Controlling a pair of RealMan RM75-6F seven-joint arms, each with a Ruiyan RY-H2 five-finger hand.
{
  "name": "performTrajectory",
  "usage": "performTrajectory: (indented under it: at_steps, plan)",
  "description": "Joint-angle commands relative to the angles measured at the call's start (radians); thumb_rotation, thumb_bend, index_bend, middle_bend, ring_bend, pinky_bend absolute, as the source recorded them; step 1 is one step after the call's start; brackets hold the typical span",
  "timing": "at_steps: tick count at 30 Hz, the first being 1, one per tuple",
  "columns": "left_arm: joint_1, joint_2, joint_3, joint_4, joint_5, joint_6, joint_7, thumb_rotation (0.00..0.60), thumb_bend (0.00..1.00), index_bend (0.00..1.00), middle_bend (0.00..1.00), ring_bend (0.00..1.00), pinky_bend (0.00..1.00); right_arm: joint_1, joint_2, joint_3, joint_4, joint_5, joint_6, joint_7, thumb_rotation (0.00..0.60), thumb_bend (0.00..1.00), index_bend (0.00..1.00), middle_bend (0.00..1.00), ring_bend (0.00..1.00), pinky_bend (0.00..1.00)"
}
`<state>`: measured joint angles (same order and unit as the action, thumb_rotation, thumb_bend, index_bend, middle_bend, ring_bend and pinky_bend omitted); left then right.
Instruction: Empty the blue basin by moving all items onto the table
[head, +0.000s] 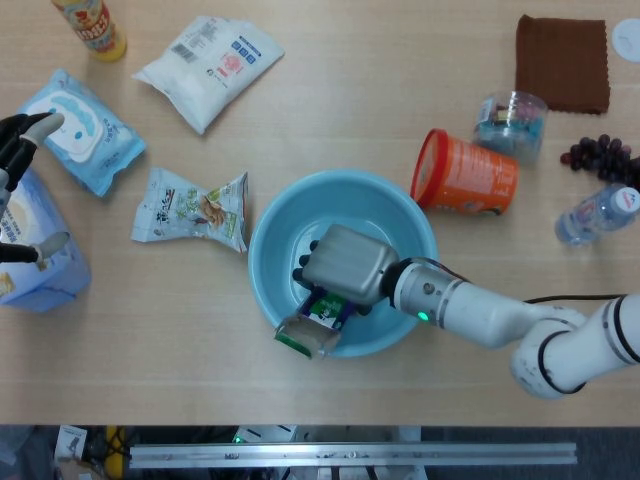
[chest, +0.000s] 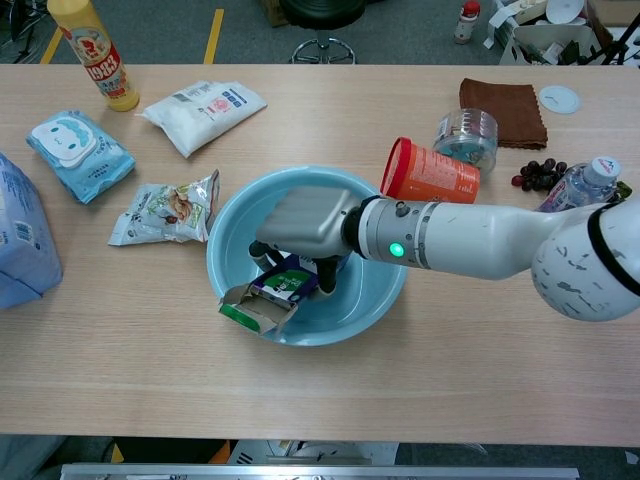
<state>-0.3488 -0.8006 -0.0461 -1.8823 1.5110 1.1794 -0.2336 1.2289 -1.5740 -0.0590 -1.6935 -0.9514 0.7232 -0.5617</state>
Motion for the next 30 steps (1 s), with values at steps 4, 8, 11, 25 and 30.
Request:
performTrajectory:
  at_steps: [4,8,11,25,30]
  plan:
    - [-0.005,0.001,-0.004,-0.006,-0.002,-0.004,0.005,0.600,0.19,0.00,0.09,0.06,0.20,-0.045,0.059,0.024,-0.035,-0.071,0.022,0.079,0.600,0.34,0.73,0.48,0.46,0.60]
    - [-0.009,0.003,-0.007,-0.011,-0.003,-0.007,0.018,0.600,0.19,0.00,0.09,0.06,0.20,-0.077,0.117,0.045,-0.069,-0.121,0.045,0.139,0.600,0.34,0.73,0.48,0.47,0.60]
    - [-0.013,0.002,-0.011,-0.017,-0.008,-0.011,0.024,0.600,0.19,0.00,0.09,0.06,0.20,-0.103,0.178,0.062,-0.104,-0.164,0.064,0.190,0.600,0.34,0.73,0.48,0.47,0.61]
    - [-0.023,-0.006,-0.021,-0.022,-0.013,-0.013,0.038,0.600,0.19,0.00,0.09,0.06,0.20,-0.254,0.506,0.058,-0.266,-0.353,0.149,0.394,0.600,0.34,0.73,0.48,0.47,0.61]
    - [-0.030,-0.012,-0.024,-0.026,-0.014,-0.020,0.051,0.600,0.19,0.00,0.09,0.06,0.20,-0.306,0.587,0.019,-0.289,-0.430,0.136,0.459,0.600,0.34,0.73,0.48,0.48,0.62]
